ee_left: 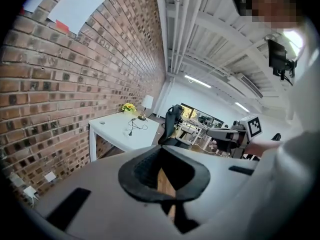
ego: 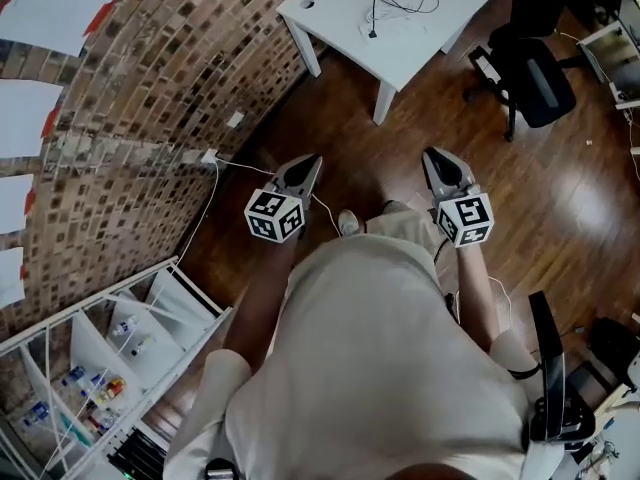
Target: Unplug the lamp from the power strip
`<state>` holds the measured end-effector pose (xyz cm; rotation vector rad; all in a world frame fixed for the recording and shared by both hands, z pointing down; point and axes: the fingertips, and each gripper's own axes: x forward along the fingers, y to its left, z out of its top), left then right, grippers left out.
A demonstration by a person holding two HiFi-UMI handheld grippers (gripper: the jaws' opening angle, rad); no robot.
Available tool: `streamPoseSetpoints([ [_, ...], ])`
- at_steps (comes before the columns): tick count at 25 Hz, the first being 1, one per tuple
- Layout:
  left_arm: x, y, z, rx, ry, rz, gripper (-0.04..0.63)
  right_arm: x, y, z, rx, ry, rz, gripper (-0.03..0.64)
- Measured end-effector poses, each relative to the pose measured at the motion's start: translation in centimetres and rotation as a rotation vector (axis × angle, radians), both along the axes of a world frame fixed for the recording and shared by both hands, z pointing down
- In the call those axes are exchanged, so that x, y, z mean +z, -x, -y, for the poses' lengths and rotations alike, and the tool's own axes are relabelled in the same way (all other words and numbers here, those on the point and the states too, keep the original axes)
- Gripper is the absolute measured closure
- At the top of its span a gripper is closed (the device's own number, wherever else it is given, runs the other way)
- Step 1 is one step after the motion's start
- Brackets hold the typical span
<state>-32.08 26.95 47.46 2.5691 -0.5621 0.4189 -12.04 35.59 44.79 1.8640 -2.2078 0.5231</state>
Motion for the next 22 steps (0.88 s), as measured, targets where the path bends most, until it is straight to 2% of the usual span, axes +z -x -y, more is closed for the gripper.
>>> streamPoseSetpoints([
  [3, -0.1, -1.1, 0.7, 0.013, -0.001, -0.001, 0.594, -2.3, 1.2, 0.7, -0.083, -0.055, -0.101, 0.586],
  [6, -0.5, -2.9, 1.2, 0.005, 0.015, 0.003, 0.594, -3.1, -0.6, 1.7, -0.055, -0.064, -0.026, 0.588],
  [8, -1.8, -4.7, 1.3, 0.003, 0.009, -0.019, 0.594, -4.1, -2.7, 2.5, -0.027, -0.091, 0.021, 0.602],
  [12, -2.6, -6.8, 1.4, -0.022, 0.021, -0.029, 0.594, -5.5, -4.8, 3.6, -0.052, -0.106, -0.008, 0.606],
  [14, -2.4, -7.7, 1.8, -0.037, 0.023, -0.017, 0.594, -6.1, -5.6, 3.8, -0.086, -0.128, 0.010, 0.606],
  [18, -2.7, -9.5, 1.6, -0.074, -0.011, -0.021, 0.594, -3.9, -8.6, 4.0, -0.093, -0.090, -0.025, 0.606],
  [22, -1.1, -10.0, 1.1, -0.109, 0.029, -0.022, 0.594, -3.5, -9.8, 4.5, -0.098, -0.097, -0.006, 0.609],
])
